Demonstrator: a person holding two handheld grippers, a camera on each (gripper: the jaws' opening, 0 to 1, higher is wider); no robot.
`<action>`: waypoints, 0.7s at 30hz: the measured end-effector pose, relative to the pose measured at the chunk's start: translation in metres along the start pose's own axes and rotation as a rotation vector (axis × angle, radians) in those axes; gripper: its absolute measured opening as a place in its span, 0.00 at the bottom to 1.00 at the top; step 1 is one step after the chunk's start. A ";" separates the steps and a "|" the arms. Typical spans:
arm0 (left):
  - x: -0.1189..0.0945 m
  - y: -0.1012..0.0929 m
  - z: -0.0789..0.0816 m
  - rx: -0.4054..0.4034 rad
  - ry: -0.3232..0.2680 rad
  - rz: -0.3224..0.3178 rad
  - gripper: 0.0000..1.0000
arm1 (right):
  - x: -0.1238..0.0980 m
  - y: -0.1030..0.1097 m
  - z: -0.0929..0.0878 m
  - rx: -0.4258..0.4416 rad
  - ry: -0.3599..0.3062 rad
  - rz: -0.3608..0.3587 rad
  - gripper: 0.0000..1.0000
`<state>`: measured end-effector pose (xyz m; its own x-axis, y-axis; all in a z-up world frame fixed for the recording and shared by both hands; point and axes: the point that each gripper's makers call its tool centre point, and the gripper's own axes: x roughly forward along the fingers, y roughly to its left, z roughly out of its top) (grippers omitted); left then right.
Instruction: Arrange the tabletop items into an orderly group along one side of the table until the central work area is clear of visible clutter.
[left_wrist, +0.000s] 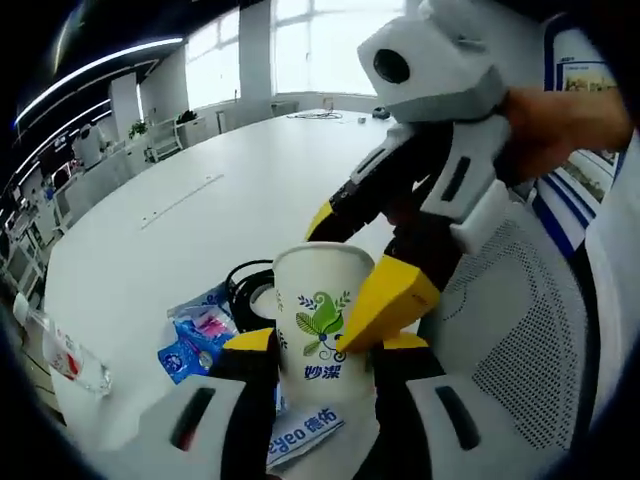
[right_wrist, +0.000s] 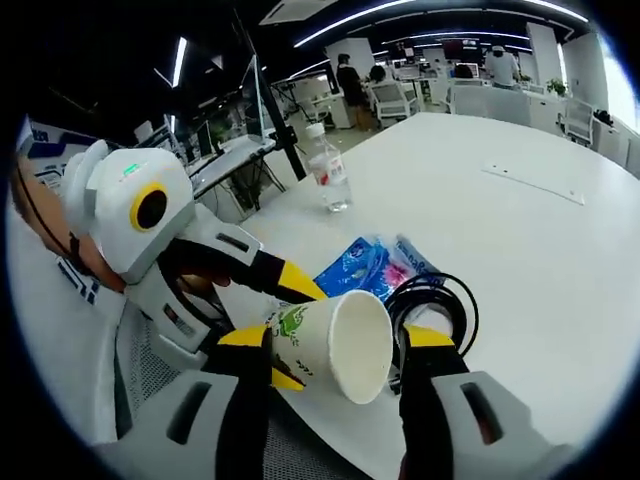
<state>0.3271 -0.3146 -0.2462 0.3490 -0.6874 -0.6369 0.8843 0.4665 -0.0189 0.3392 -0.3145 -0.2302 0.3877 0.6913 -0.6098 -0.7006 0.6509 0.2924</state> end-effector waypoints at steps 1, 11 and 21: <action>0.000 -0.001 0.000 0.006 0.001 -0.008 0.37 | 0.000 0.001 0.000 0.002 -0.004 0.004 0.49; 0.002 -0.016 -0.001 0.146 0.023 -0.049 0.37 | 0.005 0.018 -0.006 0.019 0.020 0.084 0.37; 0.003 -0.015 0.002 0.132 0.008 -0.060 0.37 | 0.007 0.028 -0.004 0.052 0.007 0.121 0.19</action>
<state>0.3150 -0.3248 -0.2462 0.2926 -0.7074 -0.6434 0.9368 0.3470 0.0445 0.3201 -0.2928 -0.2291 0.2980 0.7634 -0.5731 -0.7100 0.5785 0.4015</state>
